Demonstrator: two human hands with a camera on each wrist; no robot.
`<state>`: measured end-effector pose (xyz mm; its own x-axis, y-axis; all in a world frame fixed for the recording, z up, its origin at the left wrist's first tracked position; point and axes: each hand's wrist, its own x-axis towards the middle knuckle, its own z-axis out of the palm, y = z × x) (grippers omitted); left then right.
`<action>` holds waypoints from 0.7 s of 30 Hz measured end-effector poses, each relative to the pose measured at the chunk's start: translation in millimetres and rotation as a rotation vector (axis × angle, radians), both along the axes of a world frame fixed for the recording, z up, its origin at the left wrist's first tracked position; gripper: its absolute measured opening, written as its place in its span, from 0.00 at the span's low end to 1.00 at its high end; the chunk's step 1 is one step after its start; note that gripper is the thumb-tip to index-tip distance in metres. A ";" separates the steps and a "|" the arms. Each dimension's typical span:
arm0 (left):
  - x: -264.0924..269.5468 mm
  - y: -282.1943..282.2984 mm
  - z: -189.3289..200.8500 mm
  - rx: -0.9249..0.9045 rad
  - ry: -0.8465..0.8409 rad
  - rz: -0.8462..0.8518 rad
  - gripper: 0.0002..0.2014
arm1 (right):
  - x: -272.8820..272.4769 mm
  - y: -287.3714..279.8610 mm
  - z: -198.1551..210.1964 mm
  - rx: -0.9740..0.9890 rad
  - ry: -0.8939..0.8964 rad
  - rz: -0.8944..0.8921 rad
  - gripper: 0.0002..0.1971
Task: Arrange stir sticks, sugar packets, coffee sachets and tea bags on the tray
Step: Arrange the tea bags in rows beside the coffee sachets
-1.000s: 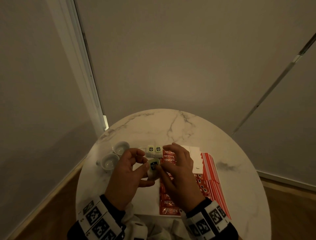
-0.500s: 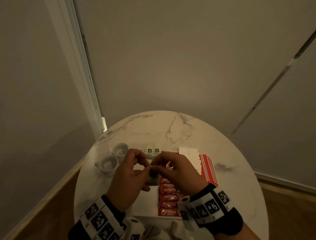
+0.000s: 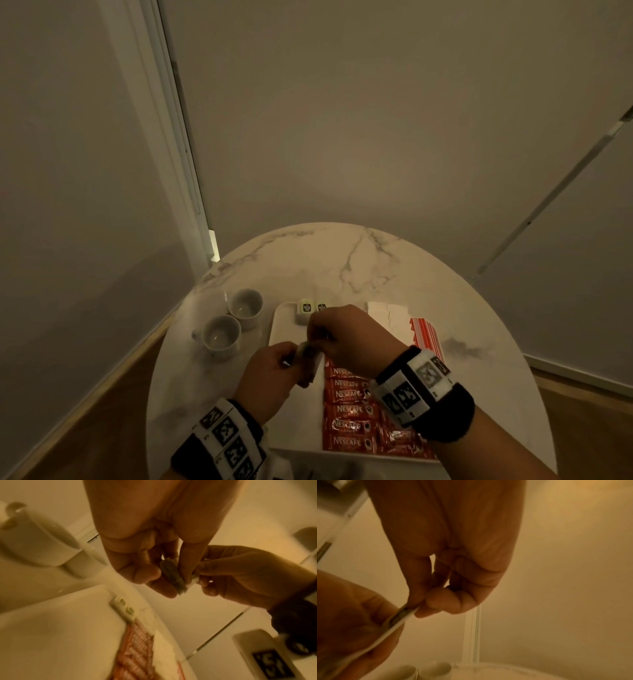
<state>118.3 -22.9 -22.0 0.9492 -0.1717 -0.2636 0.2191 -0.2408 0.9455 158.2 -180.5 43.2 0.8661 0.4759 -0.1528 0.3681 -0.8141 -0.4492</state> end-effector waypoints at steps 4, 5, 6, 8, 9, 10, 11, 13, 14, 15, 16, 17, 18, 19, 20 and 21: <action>14.1 -4.9 -28.3 -0.045 0.148 0.088 0.05 | 44.2 2.1 -28.3 -0.048 0.098 0.016 0.05; 18.5 -6.4 -34.7 -0.111 0.211 0.143 0.07 | 58.0 4.0 -36.5 -0.047 0.127 0.002 0.06; 23.3 -8.0 -40.4 -0.181 0.272 0.193 0.10 | 71.9 6.8 -45.1 -0.045 0.159 -0.015 0.07; 32.0 -8.4 -51.8 -0.319 0.365 0.275 0.14 | 97.6 14.4 -62.5 -0.044 0.211 -0.031 0.07; 35.6 -7.8 -56.9 -0.376 0.393 0.302 0.16 | 108.9 18.5 -71.8 -0.052 0.230 -0.035 0.07; 38.3 -7.3 -60.8 -0.405 0.405 0.304 0.19 | 118.9 22.4 -80.7 -0.065 0.246 -0.039 0.08; 40.8 -6.4 -65.6 -0.404 0.407 0.291 0.23 | 128.1 25.9 -88.7 -0.077 0.259 -0.044 0.08; 45.3 -6.5 -72.8 -0.385 0.407 0.283 0.32 | 142.7 31.0 -101.7 -0.101 0.275 -0.055 0.08; 47.7 -6.9 -75.2 -0.385 0.413 0.288 0.34 | 149.0 32.6 -107.1 -0.117 0.278 -0.059 0.08; 50.1 -7.9 -75.9 -0.405 0.428 0.298 0.34 | 154.5 33.6 -110.8 -0.134 0.275 -0.059 0.08; 52.7 -9.7 -76.6 -0.435 0.440 0.304 0.33 | 159.8 34.2 -114.3 -0.150 0.271 -0.062 0.08; 55.5 -11.8 -76.7 -0.460 0.451 0.304 0.32 | 164.5 34.4 -116.4 -0.157 0.270 -0.068 0.08; 58.6 -14.5 -76.6 -0.464 0.451 0.299 0.31 | 169.0 34.6 -118.1 -0.157 0.272 -0.075 0.08; 61.4 -16.8 -76.5 -0.461 0.452 0.297 0.30 | 173.0 34.9 -119.1 -0.156 0.270 -0.078 0.08; 64.2 -18.5 -76.6 -0.453 0.449 0.302 0.29 | 177.0 35.3 -120.1 -0.159 0.260 -0.074 0.08; 66.8 -19.5 -78.4 -0.440 0.453 0.308 0.30 | 180.4 35.9 -120.3 -0.169 0.245 -0.065 0.09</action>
<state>185.1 -42.4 -100.3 0.7852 -0.0940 -0.6120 0.6108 0.2800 0.7406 338.6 -144.6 -77.1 0.8215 0.3710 -0.4329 0.2103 -0.9030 -0.3747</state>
